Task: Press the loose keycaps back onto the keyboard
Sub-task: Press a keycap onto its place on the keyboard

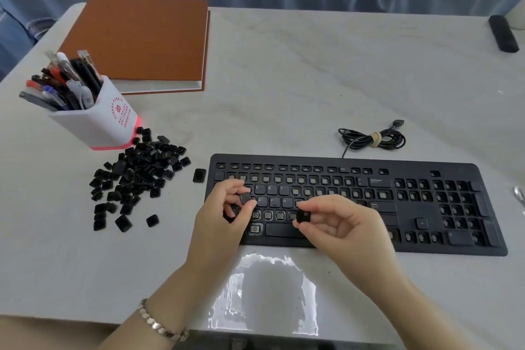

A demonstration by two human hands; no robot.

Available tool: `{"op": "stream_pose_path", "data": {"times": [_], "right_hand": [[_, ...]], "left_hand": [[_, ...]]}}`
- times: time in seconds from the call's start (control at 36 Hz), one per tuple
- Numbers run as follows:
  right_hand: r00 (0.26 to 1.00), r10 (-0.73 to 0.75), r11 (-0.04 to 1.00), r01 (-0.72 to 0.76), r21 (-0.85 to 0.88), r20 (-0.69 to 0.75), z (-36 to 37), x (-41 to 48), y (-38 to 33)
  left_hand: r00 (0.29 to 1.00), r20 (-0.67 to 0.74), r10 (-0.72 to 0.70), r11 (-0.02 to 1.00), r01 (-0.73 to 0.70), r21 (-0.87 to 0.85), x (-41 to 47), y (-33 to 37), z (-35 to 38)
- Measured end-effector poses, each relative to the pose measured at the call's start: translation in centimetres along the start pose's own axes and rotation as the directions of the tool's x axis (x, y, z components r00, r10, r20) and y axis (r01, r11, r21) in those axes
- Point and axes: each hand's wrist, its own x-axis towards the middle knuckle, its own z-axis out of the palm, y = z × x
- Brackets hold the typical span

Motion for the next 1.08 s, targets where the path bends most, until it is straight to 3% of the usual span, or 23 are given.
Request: {"op": "stream_pose_path", "data": {"times": [0.11, 0.22, 0.39, 0.67, 0.89, 1.08], "right_hand": [[0.995, 0.099, 0.995, -0.099, -0.03, -0.025, -0.1, 0.1, 0.5], [0.992, 0.097, 0.985, -0.108, -0.133, -0.087, 0.1, 0.6, 1.2], [0.988, 0.121, 0.979, -0.135, -0.152, -0.097, 1.4, 2.7, 1.9], [0.991, -0.085, 0.846, 0.125, -0.518, 0.101, 5.1, 6.6, 2.0], [0.972, -0.086, 0.751, 0.207, -0.628, 0.218, 7.2, 8.1, 2.4], [0.974, -0.009, 0.699, 0.167, -0.696, 0.224, 8.0, 9.1, 2.6]], "left_hand": [[1.0, -0.012, 0.002, 1.0, -0.002, 0.008, -0.3, 0.0, -0.5], [0.998, -0.056, 0.011, 1.0, -0.01, 0.014, -0.8, -0.3, -1.4], [0.991, -0.121, 0.052, 0.996, -0.044, 0.074, -1.0, -1.8, -2.8], [0.97, -0.239, 0.047, 0.999, -0.045, 0.014, -1.3, -3.0, -3.4], [0.97, -0.245, 0.0, 0.999, -0.011, -0.046, -1.2, -2.7, -3.4], [0.968, -0.249, -0.043, 0.996, 0.021, -0.091, -1.3, -3.0, -3.6]]}}
